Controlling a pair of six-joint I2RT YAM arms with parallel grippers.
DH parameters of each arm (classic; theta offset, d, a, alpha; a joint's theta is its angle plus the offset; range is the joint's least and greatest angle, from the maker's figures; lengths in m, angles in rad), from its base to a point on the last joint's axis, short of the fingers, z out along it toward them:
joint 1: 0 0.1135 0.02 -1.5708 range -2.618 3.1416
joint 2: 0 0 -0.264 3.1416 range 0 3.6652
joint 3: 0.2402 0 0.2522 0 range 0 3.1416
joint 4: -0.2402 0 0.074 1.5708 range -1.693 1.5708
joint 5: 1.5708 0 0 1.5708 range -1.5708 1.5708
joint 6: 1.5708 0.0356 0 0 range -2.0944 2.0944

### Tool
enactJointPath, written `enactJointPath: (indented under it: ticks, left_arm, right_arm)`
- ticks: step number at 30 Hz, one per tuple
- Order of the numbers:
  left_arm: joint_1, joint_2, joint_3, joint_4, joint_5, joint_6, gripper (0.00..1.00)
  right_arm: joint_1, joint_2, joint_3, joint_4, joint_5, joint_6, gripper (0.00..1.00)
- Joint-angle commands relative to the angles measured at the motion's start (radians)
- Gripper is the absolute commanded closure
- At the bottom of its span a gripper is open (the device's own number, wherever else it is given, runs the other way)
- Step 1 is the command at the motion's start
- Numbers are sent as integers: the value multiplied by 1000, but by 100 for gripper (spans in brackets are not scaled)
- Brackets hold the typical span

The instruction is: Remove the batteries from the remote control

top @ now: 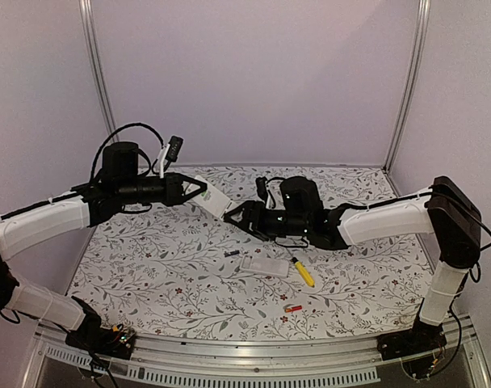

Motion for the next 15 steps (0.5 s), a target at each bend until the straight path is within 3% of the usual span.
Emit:
enactJointPath:
  ticks: [1, 15]
  left_arm:
    - [-16, -17, 21, 9, -6, 4, 100]
    - [-23, -13, 24, 8, 9, 7, 100]
  right_arm:
    - [6, 31, 38, -19, 3, 7, 36]
    - [6, 60, 56, -17, 16, 17, 39]
